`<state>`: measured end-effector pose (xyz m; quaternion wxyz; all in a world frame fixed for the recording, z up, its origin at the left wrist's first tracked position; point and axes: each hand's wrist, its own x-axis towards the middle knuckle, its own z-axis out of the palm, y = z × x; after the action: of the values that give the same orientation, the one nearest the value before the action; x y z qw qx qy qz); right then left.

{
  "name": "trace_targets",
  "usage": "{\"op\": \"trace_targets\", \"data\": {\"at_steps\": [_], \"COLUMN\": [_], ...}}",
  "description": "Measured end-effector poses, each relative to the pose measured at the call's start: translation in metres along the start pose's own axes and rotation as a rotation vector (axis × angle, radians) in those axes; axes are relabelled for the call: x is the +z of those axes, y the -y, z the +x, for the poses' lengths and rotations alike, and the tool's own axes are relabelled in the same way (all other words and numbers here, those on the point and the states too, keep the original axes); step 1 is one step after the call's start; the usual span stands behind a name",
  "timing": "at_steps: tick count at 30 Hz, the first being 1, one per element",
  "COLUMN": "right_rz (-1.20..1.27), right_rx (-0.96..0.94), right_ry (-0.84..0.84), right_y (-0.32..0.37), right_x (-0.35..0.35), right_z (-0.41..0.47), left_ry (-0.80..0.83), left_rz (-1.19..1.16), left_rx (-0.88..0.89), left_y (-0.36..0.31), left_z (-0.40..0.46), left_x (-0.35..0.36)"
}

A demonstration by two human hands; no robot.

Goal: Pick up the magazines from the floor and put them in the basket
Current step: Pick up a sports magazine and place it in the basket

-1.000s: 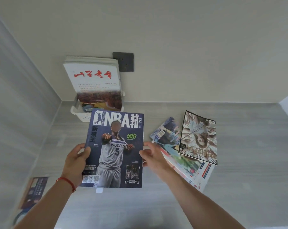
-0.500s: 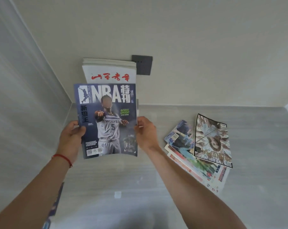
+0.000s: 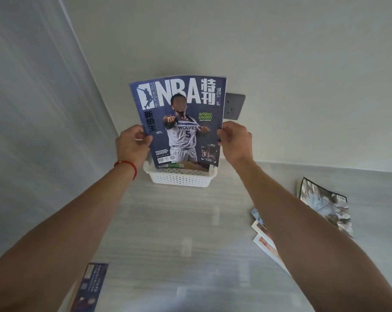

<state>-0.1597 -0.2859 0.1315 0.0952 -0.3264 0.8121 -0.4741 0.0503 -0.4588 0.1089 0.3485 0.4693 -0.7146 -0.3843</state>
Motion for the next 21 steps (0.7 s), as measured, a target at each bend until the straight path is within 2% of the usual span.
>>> {"op": "trace_targets", "data": {"at_steps": [9, 14, 21], "right_rz": [-0.013, -0.077, -0.142], "right_rx": [0.095, 0.134, 0.156], "right_ry": [0.124, 0.058, 0.069], "right_y": [-0.022, -0.04, -0.056], "right_x": [0.029, 0.045, 0.06], "right_z": [0.018, 0.022, 0.024], "left_ry": [-0.019, -0.017, -0.065], "left_rz": [0.037, -0.045, -0.123], "left_rx": [-0.104, -0.231, -0.314], "left_y": [0.034, 0.056, 0.066], "left_z": [0.024, 0.029, 0.03], "left_x": [0.018, 0.038, 0.052]}}
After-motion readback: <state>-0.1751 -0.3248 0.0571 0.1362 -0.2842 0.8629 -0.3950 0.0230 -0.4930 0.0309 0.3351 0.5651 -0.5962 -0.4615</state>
